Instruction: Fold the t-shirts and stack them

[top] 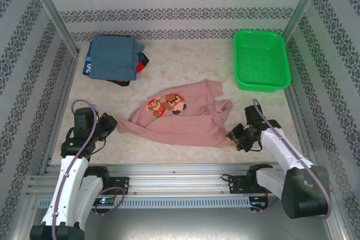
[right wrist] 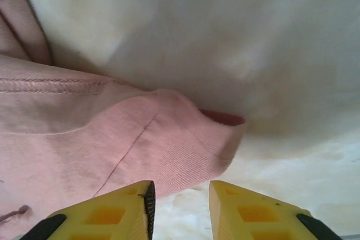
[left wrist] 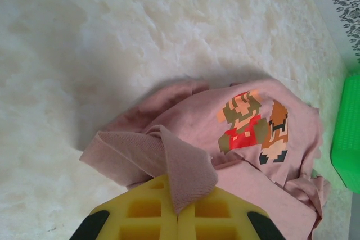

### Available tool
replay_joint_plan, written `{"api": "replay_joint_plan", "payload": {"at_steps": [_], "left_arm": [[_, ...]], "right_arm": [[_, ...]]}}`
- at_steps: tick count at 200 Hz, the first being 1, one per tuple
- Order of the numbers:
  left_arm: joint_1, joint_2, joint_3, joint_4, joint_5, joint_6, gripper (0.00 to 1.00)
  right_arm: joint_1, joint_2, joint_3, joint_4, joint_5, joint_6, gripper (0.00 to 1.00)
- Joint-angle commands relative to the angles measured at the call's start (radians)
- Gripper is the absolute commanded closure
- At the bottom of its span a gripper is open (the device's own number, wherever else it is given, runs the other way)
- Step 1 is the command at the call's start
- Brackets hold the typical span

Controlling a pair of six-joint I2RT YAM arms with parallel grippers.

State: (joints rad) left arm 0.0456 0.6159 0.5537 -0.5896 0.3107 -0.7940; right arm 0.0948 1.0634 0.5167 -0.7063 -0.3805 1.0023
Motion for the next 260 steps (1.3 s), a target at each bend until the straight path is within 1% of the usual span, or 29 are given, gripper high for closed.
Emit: {"api": "replay_joint_plan", "payload": {"at_steps": [1,33,65,114,163,217,260], "left_arm": [[-0.010,-0.027,-0.011,0.022,0.014,0.006,1.00],[-0.010,-0.033,-0.022,0.025,0.020,0.006,1.00],[-0.010,-0.043,-0.026,0.014,0.018,0.013,1.00],[-0.010,-0.087,-0.032,-0.030,-0.002,0.008,1.00],[-0.010,-0.114,-0.033,-0.061,-0.019,0.006,1.00],[-0.010,-0.112,-0.041,-0.047,-0.020,0.003,1.00],[-0.010,-0.112,-0.037,-0.053,-0.022,0.004,1.00]], "right_arm": [[0.025,0.003,0.037,0.014,-0.018,0.055,0.68],[0.047,0.076,0.048,0.086,-0.015,0.077,0.70],[0.063,0.186,0.094,0.134,-0.004,0.071,0.72],[0.072,0.289,0.132,0.142,0.042,0.043,0.75],[0.064,0.295,0.108,0.115,0.075,0.020,0.76],[0.050,0.328,0.095,0.128,0.122,0.012,0.75],[0.036,0.304,0.106,0.092,0.160,-0.002,0.74]]}}
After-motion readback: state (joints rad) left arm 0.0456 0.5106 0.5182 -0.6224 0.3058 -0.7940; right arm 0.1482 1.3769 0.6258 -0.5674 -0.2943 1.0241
